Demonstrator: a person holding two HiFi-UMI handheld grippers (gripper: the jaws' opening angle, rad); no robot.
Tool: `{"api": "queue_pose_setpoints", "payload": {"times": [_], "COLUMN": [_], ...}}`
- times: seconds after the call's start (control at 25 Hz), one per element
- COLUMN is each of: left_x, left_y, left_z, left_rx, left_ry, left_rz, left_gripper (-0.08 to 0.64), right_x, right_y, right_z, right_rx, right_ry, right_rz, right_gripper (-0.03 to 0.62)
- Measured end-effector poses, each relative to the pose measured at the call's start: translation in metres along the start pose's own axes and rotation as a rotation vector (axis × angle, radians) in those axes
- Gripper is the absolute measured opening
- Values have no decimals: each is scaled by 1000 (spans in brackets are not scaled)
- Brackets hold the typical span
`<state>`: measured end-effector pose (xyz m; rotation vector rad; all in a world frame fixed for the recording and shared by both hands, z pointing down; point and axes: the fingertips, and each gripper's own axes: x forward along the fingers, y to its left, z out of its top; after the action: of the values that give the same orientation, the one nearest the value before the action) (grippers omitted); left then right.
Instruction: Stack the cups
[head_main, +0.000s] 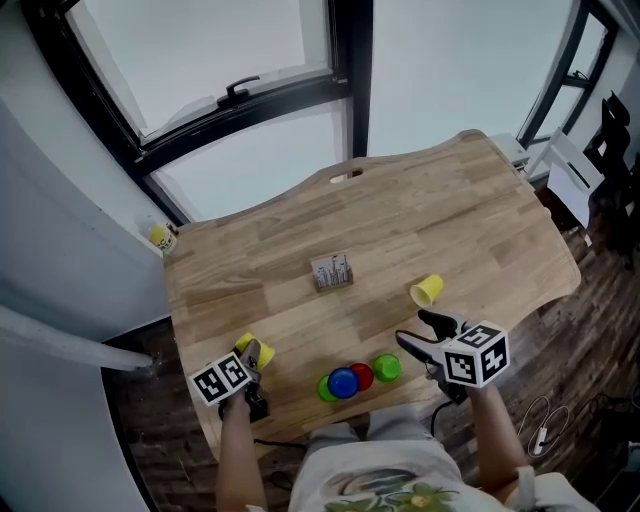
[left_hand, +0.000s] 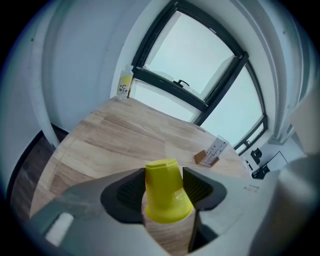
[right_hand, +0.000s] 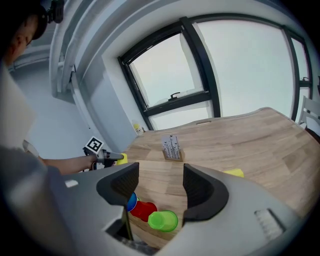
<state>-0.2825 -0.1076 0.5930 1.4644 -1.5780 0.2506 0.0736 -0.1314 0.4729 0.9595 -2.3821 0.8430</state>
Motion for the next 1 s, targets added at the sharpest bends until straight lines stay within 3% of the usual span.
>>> {"api": "queue_pose_setpoints", "payload": {"times": [0.24,0.48,0.72,1.0], "left_x": [-35,-58,-63,-68], "left_y": [-27,-43,-52,-64], "left_z": [1,0,-9,-9], "left_rx": [132,242,244,249], "left_ry": [-133,-210,-232,-258], "left_rz": [-10,44,76,132], "left_gripper": [244,242,242,241], "right_x": [-4,2,2,13], "right_y": [-33,-77,-132,-184], "right_z": [-1,-14,-23,-36], "right_rx": [72,282,470,760], "right_ry": [7,28,-10,-52], "right_rz": [-57,-84,-163,-170], "right_gripper": [281,281,282,282]}}
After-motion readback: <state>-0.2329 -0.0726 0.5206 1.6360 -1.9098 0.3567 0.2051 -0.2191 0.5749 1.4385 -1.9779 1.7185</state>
